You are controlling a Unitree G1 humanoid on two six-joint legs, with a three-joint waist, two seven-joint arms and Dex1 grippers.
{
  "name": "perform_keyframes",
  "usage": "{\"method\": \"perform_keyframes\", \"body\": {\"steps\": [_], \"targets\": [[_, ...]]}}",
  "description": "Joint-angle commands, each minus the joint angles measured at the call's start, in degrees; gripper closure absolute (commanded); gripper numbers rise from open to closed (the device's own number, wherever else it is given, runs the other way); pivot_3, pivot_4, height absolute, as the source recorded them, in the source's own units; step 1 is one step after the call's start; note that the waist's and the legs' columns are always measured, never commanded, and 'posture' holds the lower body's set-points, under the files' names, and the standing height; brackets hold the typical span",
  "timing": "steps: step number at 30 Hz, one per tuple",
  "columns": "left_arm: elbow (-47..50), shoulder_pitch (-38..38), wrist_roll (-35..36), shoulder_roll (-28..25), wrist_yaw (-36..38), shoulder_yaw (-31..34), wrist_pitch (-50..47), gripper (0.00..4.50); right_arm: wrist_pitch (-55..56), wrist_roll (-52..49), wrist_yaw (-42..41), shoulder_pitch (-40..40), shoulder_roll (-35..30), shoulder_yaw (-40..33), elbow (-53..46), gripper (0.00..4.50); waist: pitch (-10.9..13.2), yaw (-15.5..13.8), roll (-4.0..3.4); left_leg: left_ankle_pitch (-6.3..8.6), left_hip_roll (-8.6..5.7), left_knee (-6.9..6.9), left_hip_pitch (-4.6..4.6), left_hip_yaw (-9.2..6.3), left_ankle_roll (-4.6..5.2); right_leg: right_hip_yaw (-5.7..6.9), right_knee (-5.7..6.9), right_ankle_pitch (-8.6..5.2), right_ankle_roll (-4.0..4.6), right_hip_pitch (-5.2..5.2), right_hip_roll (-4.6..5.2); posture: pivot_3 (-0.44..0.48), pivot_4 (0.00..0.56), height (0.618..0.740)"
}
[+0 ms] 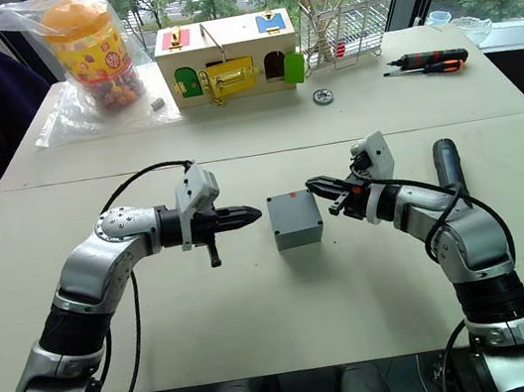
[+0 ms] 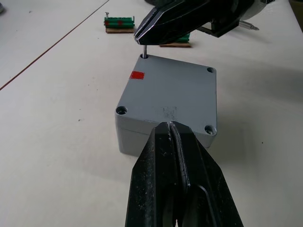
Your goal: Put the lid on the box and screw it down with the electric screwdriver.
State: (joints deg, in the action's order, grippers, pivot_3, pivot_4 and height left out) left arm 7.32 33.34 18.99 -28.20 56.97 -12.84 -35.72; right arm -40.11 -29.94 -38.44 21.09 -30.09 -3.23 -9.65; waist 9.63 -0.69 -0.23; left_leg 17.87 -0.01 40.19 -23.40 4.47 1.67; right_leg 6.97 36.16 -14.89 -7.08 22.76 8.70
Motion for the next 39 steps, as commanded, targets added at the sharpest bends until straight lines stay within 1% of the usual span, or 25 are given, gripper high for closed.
{"method": "perform_keyframes", "body": {"steps": [1, 4, 6, 7, 9, 10, 11, 12, 13, 14, 16, 17, 20, 21, 24, 27, 28, 29, 31, 33, 36, 39], "targets": [[1.23, 0.49, 0.1, 0.23, -0.06, -0.32, 0.82, 4.5, 1.75, 0.91, -0.19, 0.89, 0.8, 0.68, -0.02, 4.46, 0.0, 0.0, 0.0, 0.0, 0.0, 0.0, 0.0, 0.0, 0.0, 0.0, 0.0, 0.0, 0.0, 0.0, 0.0, 0.0, 0.15, 0.705], [1.23, 0.57, 0.08, 0.32, -0.19, -0.18, 0.76, 4.5, 1.9, 1.4, -0.83, 0.81, 0.35, 1.16, 0.54, 4.46, 0.0, -0.01, 0.0, 0.0, 0.0, 0.0, 0.0, 0.0, 0.0, 0.0, 0.0, 0.0, 0.0, 0.0, 0.0, 0.0, 0.15, 0.705], [1.39, 0.46, 0.02, 0.29, -0.44, 0.07, 0.92, 4.5, 1.85, 1.49, -1.47, 0.47, -0.34, 1.12, 0.24, 3.92, 0.0, 0.0, 0.0, 0.0, 0.0, 0.0, 0.0, 0.0, 0.0, 0.0, 0.0, 0.0, 0.0, 0.0, 0.0, 0.0, 0.15, 0.705], [1.44, 0.42, -0.07, 0.31, -0.61, 0.15, 1.06, 4.5, 1.87, 1.57, -1.71, 0.37, -0.58, 1.08, 0.14, 3.58, 0.0, -0.01, 0.0, 0.0, 0.0, 0.0, 0.0, 0.0, 0.0, 0.0, 0.0, 0.0, 0.0, 0.0, 0.0, 0.0, 0.15, 0.705], [1.43, 0.43, 0.04, 0.68, -1.29, 0.7, 1.35, 4.5, 3.21, 2.94, -0.85, 0.66, -1.0, 0.62, 0.12, 2.59, 0.0, -0.03, 0.0, 0.0, 0.0, 0.0, 0.0, 0.0, 0.0, 0.0, 0.0, 0.0, 0.0, 0.0, 0.0, 0.0, 0.15, 0.705], [1.37, 0.6, -0.38, 0.81, -1.83, 0.72, 1.9, 4.5, 3.81, 3.48, -0.15, 0.95, -1.13, 0.1, -0.24, 2.19, 0.0, -0.04, 0.0, 0.0, 0.0, 0.0, 0.0, 0.0, 0.0, 0.0, 0.0, 0.0, 0.0, 0.0, 0.0, 0.0, 0.15, 0.705], [1.33, 0.73, -0.71, 0.88, -2.21, 0.7, 2.31, 4.5, 4.18, 3.83, 0.29, 1.14, -1.18, -0.26, -0.52, 1.54, 0.0, -0.05, 0.0, 0.0, 0.0, 0.0, 0.0, 0.0, 0.0, 0.0, 0.0, 0.0, 0.0, 0.0, 0.0, 0.0, 0.15, 0.705], [1.0, 1.02, -1.25, 1.55, -3.66, 1.0, 2.7, 4.5, 4.82, 4.37, 1.18, 1.4, -1.14, -0.83, -0.77, 1.22, 0.0, -0.06, 0.0, 0.0, 0.0, 0.0, 0.0, 0.0, 0.0, 0.0, 0.0, 0.0, 0.0, 0.0, 0.01, 0.0, 0.15, 0.705], [0.75, 1.22, -1.61, 2.1, -4.73, 1.22, 2.94, 4.5, 5.33, 4.79, 1.79, 1.53, -1.08, -1.22, -0.86, 0.66, 0.0, -0.08, 0.0, 0.0, 0.0, 0.0, 0.0, 0.0, 0.0, 0.0, 0.0, 0.0, 0.0, 0.0, 0.01, 0.0, 0.15, 0.705], [0.25, 1.45, -2.77, 3.52, -7.52, 1.98, 4.86, 4.5, 5.23, 4.61, 2.2, 1.71, -1.26, -2.07, -1.3, 0.32, 0.0, -0.1, 0.0, 0.0, -0.01, 0.0, 0.0, 0.0, 0.0, 0.0, 0.0, 0.0, 0.0, -0.01, 0.01, 0.0, 0.15, 0.705], [-0.22, 1.85, -5.5, 5.38, -11.82, 2.42, 8.79, 4.5, 3.12, 3.01, 2.29, 2.17, -2.54, -4.44, -2.72, 0.32, 0.0, -0.16, 0.0, 0.0, -0.01, 0.01, 0.0, -0.01, 0.0, 0.0, 0.0, 0.0, 0.0, -0.01, 0.01, 0.0, 0.15, 0.705], [-0.01, 2.22, -4.85, 5.75, -11.5, 2.3, 7.92, 4.5, 1.16, 1.62, 1.92, 2.67, -3.95, -6.06, -3.35, 0.32, 0.0, -0.12, 0.0, 0.0, -0.01, 0.01, 0.0, -0.01, 0.0, 0.0, 0.0, 0.0, 0.0, -0.01, 0.02, 0.0, 0.15, 0.705], [1.5, 3.14, 1.84, 5.19, -5.41, 2.47, 1.95, 4.5, -3.85, -0.79, 1.4, 4.69, -8.89, -9.99, -3.2, 0.32, 0.0, -0.07, 0.0, 0.0, -0.01, 0.0, -0.01, 0.0, 0.0, 0.0, 0.0, 0.0, 0.0, -0.01, 0.02, 0.0, 0.15, 0.705], [2.37, 3.57, 4.25, 4.51, -2.71, 2.59, 0.67, 4.5, -5.36, -0.55, 0.23, 5.65, -12.5, -10.96, -1.65, 0.15, 0.0, -0.02, 0.0, 0.0, 0.0, 0.0, -0.01, 0.01, 0.0, 0.0, 0.0, 0.0, 0.0, 0.0, 0.01, 0.0, 0.15, 0.705], [4.41, 4.91, 7.27, 2.81, 1.32, 1.62, -1.87, 4.5, -8.44, 1.98, -3.08, 8.37, -22.91, -11.05, 4.91, 0.15, 0.02, -0.1, -0.01, 0.0, 0.0, 0.01, -0.01, 0.0, 0.0, 0.01, -0.02, 0.0, 0.0, -0.01, 0.01, 0.0, 0.15, 0.705], [7.7, 4.89, 7.98, 1.58, 3.24, -0.08, -2.01, 4.5, -11.19, 5.33, -7.29, 10.62, -31.98, -6.07, 11.98, 0.15, 0.02, -0.01, -0.02, 0.0, 0.0, 0.0, 0.0, 0.03, 0.01, -0.01, -0.07, 0.0, 0.0, -0.01, 0.02, 0.0, 0.15, 0.705], [8.35, 4.9, 8.12, 1.56, 3.31, -0.39, -2.19, 4.5, -11.6, 6.07, -8.5, 11.08, -33.72, -4.7, 13.41, 0.15, 0.01, 0.0, -0.01, 0.0, 0.0, 0.0, 0.0, 0.05, 0.01, -0.03, -0.07, 0.0, 0.0, 0.01, 0.04, 0.0, 0.15, 0.705], [9.49, 4.6, 8.12, 1.53, 3.48, -0.88, -2.02, 4.5, -14.34, 7.49, -10.02, 12.41, -36.37, -1.57, 15.99, 0.15, 0.02, 0.02, -0.01, 0.0, 0.0, -0.01, 0.01, 0.05, 0.01, -0.03, -0.06, 0.0, 0.01, 0.01, 0.03, 0.0, 0.15, 0.705], [11.63, 3.84, 7.51, 1.66, 3.49, -2.33, -1.42, 4.5, -17.79, 9.3, -13.25, 14.92, -39.31, 2.8, 21.17, 0.15, 0.01, 0.06, -0.02, 0.0, 0.01, 0.0, 0.02, 0.08, 0.01, -0.06, -0.08, 0.0, 0.01, 0.02, 0.04, 0.0, 0.15, 0.705], [12.98, 3.08, 6.95, 1.51, 3.47, -3.45, -0.7, 4.5, -19.48, 10.35, -16.24, 17.01, -40.46, 5.96, 24.65, 0.15, 0.01, 0.1, -0.03, 0.0, 0.0, 0.0, 0.02, 0.09, 0.01, -0.07, -0.1, 0.0, 0.01, 0.02, 0.05, 0.0, 0.15, 0.705], [15.0, 1.41, 5.92, 2.4, 1.69, -5.26, 0.21, 4.5, -26.4, 10.29, -22.69, 22.59, -40.41, 11.46, 31.34, 0.15, 0.01, 0.15, -0.05, 0.0, 0.01, 0.0, 0.02, 0.08, 0.0, -0.07, -0.11, -0.01, 0.01, 0.03, 0.05, 0.0, 0.15, 0.705], [16.03, 0.2, 5.41, 4.16, -0.77, -6.28, 0.27, 4.5, -27.91, 12.86, -27.41, 26.6, -40.28, 16.92, 37.43, 0.15, 0.01, -0.02, -0.05, 0.0, 0.01, 0.0, 0.01, 0.08, 0.01, -0.06, -0.13, -0.01, 0.01, 0.03, 0.06, 0.0, 0.15, 0.705]]}}
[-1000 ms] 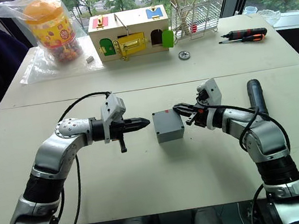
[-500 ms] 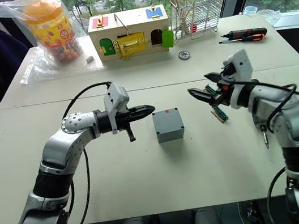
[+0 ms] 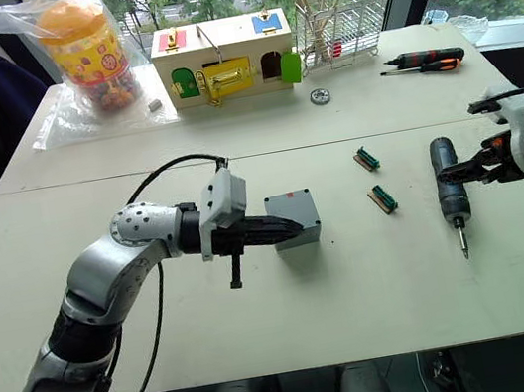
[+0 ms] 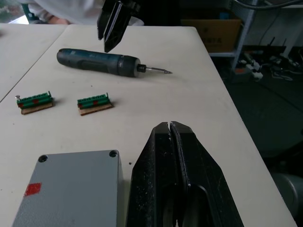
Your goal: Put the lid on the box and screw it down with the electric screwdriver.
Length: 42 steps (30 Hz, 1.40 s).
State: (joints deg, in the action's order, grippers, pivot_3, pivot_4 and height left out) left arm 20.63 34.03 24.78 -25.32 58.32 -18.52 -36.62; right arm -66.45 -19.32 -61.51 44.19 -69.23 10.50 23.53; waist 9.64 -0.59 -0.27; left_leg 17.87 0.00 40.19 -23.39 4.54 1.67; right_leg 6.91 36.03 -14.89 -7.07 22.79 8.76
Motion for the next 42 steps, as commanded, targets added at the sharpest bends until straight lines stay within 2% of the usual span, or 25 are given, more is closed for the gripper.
{"method": "perform_keyframes", "body": {"steps": [1, 8, 14, 19, 25, 26, 27, 29, 32, 35, 37, 42], "targets": [[3.06, -0.83, -0.58, 1.75, -2.76, -0.98, 1.06, 4.5, -1.58, 3.19, -5.75, 4.71, -1.1, 4.78, 6.05, 0.15, 0.0, -0.25, 0.0, 0.0, -0.01, 0.01, -0.01, -0.01, 0.0, 0.0, 0.0, 0.0, 0.0, 0.0, 0.01, 0.0, 0.15, 0.705], [4.08, -3.71, -1.85, 3.26, -6.56, -2.07, 1.35, 4.5, 2.75, 13.04, -12.81, 12.95, 2.56, 15.41, 20.64, 0.15, 0.0, -0.02, 0.0, 0.0, -0.04, 0.03, -0.03, -0.03, 0.0, 0.03, 0.0, 0.0, 0.0, 0.0, 0.03, 0.0, 0.15, 0.705], [4.44, -4.5, -1.89, 3.7, -8.74, -1.8, 0.85, 4.5, 7.43, 18.44, -12.98, 17.98, 10.2, 15.94, 34.18, 0.15, 0.0, 0.04, -0.01, -0.01, -0.03, 0.03, -0.02, -0.02, -0.01, 0.02, 0.02, 0.0, 0.0, 0.0, 0.02, 0.0, 0.15, 0.705], [4.08, -4.57, -1.97, 3.32, -9.87, -1.51, 0.56, 4.5, 12.39, 23.49, -15.47, 17.49, 13.82, 17.66, 39.05, 0.15, -0.01, -0.13, 0.01, -0.01, -0.04, 0.06, -0.02, -0.07, -0.02, 0.09, 0.01, 0.0, 0.0, -0.09, 0.02, 0.0, 0.15, 0.705], [3.23, -4.38, -2.07, 2.8, -10.61, -1.2, 0.9, 4.5, 17.94, 29.31, -19.4, 13.92, 14.14, 19.86, 39.66, 1.99, -0.04, -0.16, 0.06, -0.01, -0.03, 0.11, 0.07, -0.18, -0.02, 0.2, 0.0, 0.0, 0.0, -0.29, 0.01, 0.0, 0.15, 0.705], [3.05, -4.35, -2.12, 2.77, -10.61, -1.22, 1.03, 4.5, 18.42, 29.93, -19.33, 13.51, 14.19, 19.67, 39.71, 2.45, -0.06, -0.16, 0.08, -0.01, -0.03, 0.11, 0.07, -0.21, -0.03, 0.23, -0.01, 0.0, 0.0, -0.32, 0.01, 0.0, 0.15, 0.705], [2.83, -4.28, -2.16, 2.71, -10.6, -1.19, 1.16, 4.5, 18.62, 30.39, -19.33, 13.08, 14.22, 19.38, 39.67, 2.68, -0.06, -0.18, 0.09, -0.01, -0.03, 0.11, 0.09, -0.23, -0.03, 0.26, -0.01, 0.0, 0.0, -0.36, 0.0, 0.0, 0.15, 0.705], [2.42, -4.12, -2.27, 2.52, -10.48, -1.13, 1.4, 4.5, 18.89, 31.09, -19.34, 12.42, 14.23, 18.82, 39.51, 2.68, -0.09, -0.25, 0.15, -0.01, -0.03, 0.13, 0.09, -0.28, -0.03, 0.34, -0.03, 0.0, 0.0, -0.45, 0.0, 0.0, 0.15, 0.705], [0.68, -3.26, -2.52, 1.7, -9.5, -0.46, 2.24, 4.5, 19.51, 31.0, -16.18, 12.2, 14.49, 16.03, 39.78, 2.68, -0.16, -0.28, 0.25, -0.01, -0.04, 0.18, 0.09, -0.37, -0.03, 0.44, -0.07, 0.0, 0.0, -0.56, 0.0, 0.0, 0.15, 0.705], [-3.91, -0.87, -2.35, 1.23, -7.85, 1.08, 3.85, 4.5, 19.59, 28.06, -4.55, 16.74, 14.77, 7.28, 41.94, 2.68, -0.22, -0.09, 0.4, 0.0, -0.04, 0.3, 0.09, -0.5, -0.04, 0.5, -0.15, 0.0, 0.0, -0.64, 0.0, 0.0, 0.15, 0.705], [-6.41, -0.09, -2.2, 0.85, -6.56, 2.0, 5.07, 4.5, 19.33, 26.69, -1.22, 18.84, 15.17, 3.6, 42.38, 2.68, -0.19, 0.11, 0.36, 0.01, -0.04, 0.6, 0.03, -0.5, -0.04, 0.49, -0.09, 0.01, -0.01, -0.67, 0.02, 0.0, 0.15, 0.705], [-14.32, 3.32, -1.49, 0.08, -2.79, 5.03, 7.1, 4.5, 20.32, 18.18, 11.61, 20.85, 12.83, -12.48, 37.33, 2.68, 0.24, 0.17, -0.46, 0.02, -0.12, 0.61, -0.17, -0.4, -0.04, 0.38, 0.04, 0.03, -0.06, -0.32, 0.11, 0.0, 0.15, 0.705]]}}
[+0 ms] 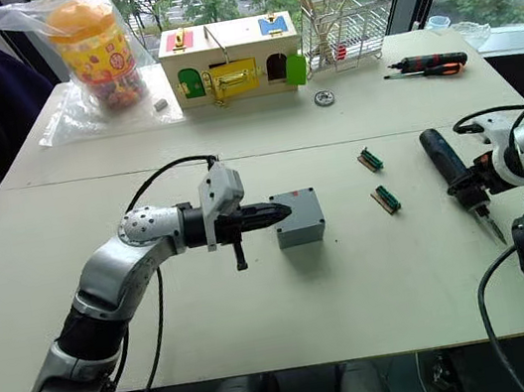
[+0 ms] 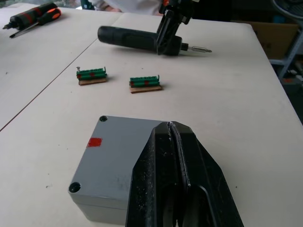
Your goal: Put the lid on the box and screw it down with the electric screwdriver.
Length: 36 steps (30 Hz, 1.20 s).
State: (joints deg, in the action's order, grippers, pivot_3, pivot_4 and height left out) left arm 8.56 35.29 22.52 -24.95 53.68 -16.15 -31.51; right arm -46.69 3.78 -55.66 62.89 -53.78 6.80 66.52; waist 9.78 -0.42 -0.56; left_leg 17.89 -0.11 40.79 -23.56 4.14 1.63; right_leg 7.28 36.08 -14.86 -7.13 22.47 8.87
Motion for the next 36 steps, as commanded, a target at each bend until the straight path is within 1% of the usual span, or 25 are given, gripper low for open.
{"method": "perform_keyframes", "body": {"steps": [1, 3, 4, 5, 6, 7, 8, 10, 11, 15, 18, 21, 24, 28, 36], "targets": [[-3.43, 2.79, 0.93, -0.12, 2.12, 3.22, 2.16, 4.5, 0.73, -7.53, 7.82, 0.51, -2.34, -12.94, -9.1, 2.68, 0.15, -0.05, -0.24, 0.0, 0.01, -0.16, 0.0, 0.04, 0.0, 0.0, 0.0, -0.01, 0.0, 0.09, -0.01, 0.0, 0.15, 0.705], [-4.91, 3.8, 1.06, 0.24, 2.54, 3.93, 2.21, 4.5, 0.57, -11.55, 11.21, -2.96, -1.39, -19.73, -15.93, 2.68, 0.15, -0.14, -0.25, -0.07, 0.04, -0.58, 0.0, 0.18, -0.08, 0.0, 0.02, -0.01, 0.0, 0.21, -0.08, 0.0, 0.15, 0.705], [-5.49, 4.28, 1.19, 0.25, 2.96, 4.11, 1.91, 4.5, 1.55, -14.56, 13.66, -5.64, 0.56, -24.94, -21.82, 2.68, 0.16, -0.27, -0.24, -0.09, 0.04, -0.67, 0.0, 0.25, -0.11, 0.01, 0.01, -0.01, 0.0, 0.25, -0.1, 0.0, 0.15, 0.705], [-5.97, 4.72, 1.35, 0.26, 3.54, 4.09, 1.55, 4.5, 2.53, -18.52, 16.23, -8.41, 3.87, -31.12, -29.39, 2.68, 0.16, -0.25, -0.23, -0.1, 0.05, -0.75, 0.0, 0.24, -0.12, 0.04, 0.0, -0.01, 0.0, 0.25, -0.12, 0.0, 0.15, 0.705], [-6.49, 5.01, 1.48, 0.07, 4.22, 4.25, 1.42, 4.5, 2.94, -21.46, 18.53, -10.55, 6.66, -35.41, -35.53, 2.68, 0.16, -0.18, -0.24, -0.1, 0.05, -0.75, 0.0, 0.27, -0.12, 0.04, 0.0, -0.01, 0.0, 0.26, -0.12, 0.0, 0.15, 0.705], [-7.23, 5.5, 0.83, 0.26, 4.36, 3.7, 1.44, 4.5, 3.55, -25.82, 20.14, -13.2, 11.3, -39.44, -45.27, 2.68, 0.17, -0.03, -0.24, -0.1, 0.06, -0.75, 0.0, 0.29, -0.12, 0.02, 0.01, -0.01, 0.0, 0.29, -0.11, 0.0, 0.15, 0.705], [-7.99, 5.96, 0.12, 0.45, 4.67, 3.12, 1.7, 4.5, 2.55, -29.98, 21.5, -15.39, 15.73, -41.64, -54.12, 2.68, 0.18, 0.12, -0.25, -0.1, 0.06, -0.77, 0.0, 0.3, -0.12, -0.04, 0.02, -0.01, 0.0, 0.33, -0.1, 0.0, 0.15, 0.705], [-9.64, 6.94, -0.81, 1.16, 4.88, 2.4, 2.07, 4.5, 1.49, -35.92, 24.44, -19.18, 23.36, -42.66, -67.82, 2.68, 0.19, 0.12, -0.3, -0.13, 0.08, -0.71, 0.03, 0.27, -0.14, -0.12, 0.11, 0.0, 0.0, 0.37, -0.12, 0.0, 0.15, 0.705], [-10.36, 7.26, -1.05, 1.43, 5.05, 2.35, 2.29, 4.5, 1.95, -36.95, 25.45, -21.15, 25.92, -41.58, -72.38, 2.68, 0.18, 0.09, -0.31, -0.14, 0.08, -0.71, 0.05, 0.27, -0.16, -0.17, 0.16, 0.0, 0.0, 0.39, -0.14, 0.0, 0.15, 0.705], [-12.51, 7.93, -2.09, 2.48, 5.42, 1.79, 2.95, 4.5, 5.81, -38.22, 26.07, -29.94, 32.91, -34.27, -84.54, 2.68, 0.16, -0.6, -0.22, -0.14, 0.01, -0.68, 0.05, 0.27, -0.14, -0.2, 0.11, 0.0, 0.0, 0.3, -0.14, 0.0, 0.15, 0.705], [-13.47, 8.1, -3.4, 3.27, 5.48, 0.66, 3.65, 4.5, 8.24, -38.21, 28.59, -33.69, 37.22, -30.4, -88.03, 2.68, 0.16, -0.37, -0.21, -0.13, -0.02, -0.65, 0.05, 0.28, -0.12, -0.23, 0.06, 0.0, -0.01, 0.25, -0.14, 0.0, 0.15, 0.705], [-14.46, 8.35, -5.42, 4.4, 5.37, -0.78, 4.73, 4.5, 9.84, -39.13, 30.15, -35.51, 39.37, -29.02, -88.6, 2.68, 0.17, -0.34, -0.23, -0.17, -0.03, -0.64, 0.06, 0.28, -0.06, -0.28, 0.14, 0.01, -0.01, 0.31, -0.14, 0.0, 0.15, 0.705], [-15.23, 8.55, -6.87, 5.44, 5.27, -2.01, 5.13, 4.5, 10.92, -38.69, 30.08, -37.03, 38.98, -26.94, -88.93, 2.68, 0.17, -0.22, -0.23, -0.17, -0.04, -0.68, 0.06, 0.28, -0.07, -0.31, 0.14, 0.0, -0.01, 0.37, -0.17, 0.0, 0.15, 0.705], [-17.64, 7.49, -12.28, 4.65, 5.83, -5.85, 9.41, 4.5, 11.87, -38.97, 30.72, -37.75, 38.53, -26.02, -88.97, 2.68, 0.17, -0.14, -0.23, -0.17, -0.06, -0.72, 0.06, 0.3, -0.07, -0.33, 0.14, 0.0, -0.01, 0.41, -0.21, 0.0, 0.15, 0.705], [-17.99, 6.96, -11.81, 5.87, 5.89, -5.05, 9.18, 4.5, 11.79, -40.46, 31.23, -38.61, 38.64, -23.44, -89.79, 2.68, 0.17, -0.24, -0.23, -0.16, -0.02, -0.71, 0.09, 0.29, -0.06, -0.37, 0.15, 0.0, -0.01, 0.4, -0.18, 0.0, 0.15, 0.705]]}}
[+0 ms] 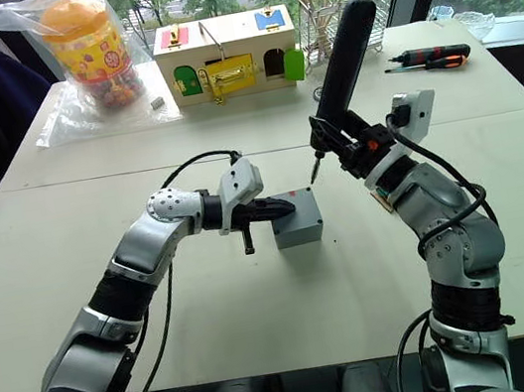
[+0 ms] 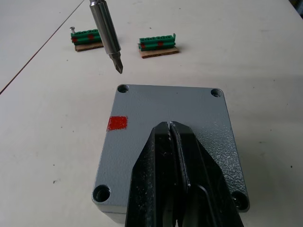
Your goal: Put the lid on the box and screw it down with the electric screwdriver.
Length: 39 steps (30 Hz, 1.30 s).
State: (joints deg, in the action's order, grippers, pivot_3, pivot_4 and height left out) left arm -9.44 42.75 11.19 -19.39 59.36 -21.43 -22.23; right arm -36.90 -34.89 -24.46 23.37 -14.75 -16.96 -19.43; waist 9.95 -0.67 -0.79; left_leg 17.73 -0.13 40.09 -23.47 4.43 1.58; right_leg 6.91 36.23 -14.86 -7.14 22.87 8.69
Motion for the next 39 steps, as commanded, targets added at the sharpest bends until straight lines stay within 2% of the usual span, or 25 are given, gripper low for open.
{"method": "perform_keyframes", "body": {"steps": [1, 16, 32, 39], "targets": [[0.13, -0.57, -0.47, 0.31, 0.25, 0.24, -0.14, 4.5, 2.12, -1.85, 0.17, 0.81, -0.36, 0.53, -3.86, 2.68, 0.0, 0.0, 0.0, 0.0, 0.0, 0.0, 0.0, 0.0, 0.0, 0.0, 0.0, 0.0, 0.0, 0.0, 0.0, 0.0, 0.15, 0.705], [1.05, -0.96, -0.5, 0.02, 0.33, 0.51, -1.16, 4.5, 7.32, 1.75, -1.76, -2.58, -1.97, 4.46, -0.08, 2.68, 0.0, 0.02, 0.01, 0.0, 0.0, 0.0, 0.01, 0.0, 0.01, -0.01, 0.0, 0.0, 0.0, -0.01, 0.0, 0.0, 0.15, 0.705], [1.59, -1.38, -0.47, 0.08, 0.2, 0.49, -1.37, 4.5, 12.91, 4.71, -1.62, -2.25, -2.23, 7.43, 5.18, 2.68, -0.02, 0.01, 0.02, 0.0, 0.03, 0.02, 0.06, 0.0, 0.01, -0.01, 0.01, 0.0, 0.0, -0.06, 0.0, 0.0, 0.15, 0.705], [2.83, -2.74, -0.62, -0.47, 0.48, -0.02, -1.89, 4.5, 12.7, 6.83, -5.5, -6.28, -4.42, 12.74, 4.77, 2.68, -0.14, 0.09, 0.17, 0.01, 0.05, 0.01, 0.13, -0.01, 0.01, -0.01, 0.01, 0.0, 0.0, -0.12, -0.01, 0.0, 0.15, 0.705]]}}
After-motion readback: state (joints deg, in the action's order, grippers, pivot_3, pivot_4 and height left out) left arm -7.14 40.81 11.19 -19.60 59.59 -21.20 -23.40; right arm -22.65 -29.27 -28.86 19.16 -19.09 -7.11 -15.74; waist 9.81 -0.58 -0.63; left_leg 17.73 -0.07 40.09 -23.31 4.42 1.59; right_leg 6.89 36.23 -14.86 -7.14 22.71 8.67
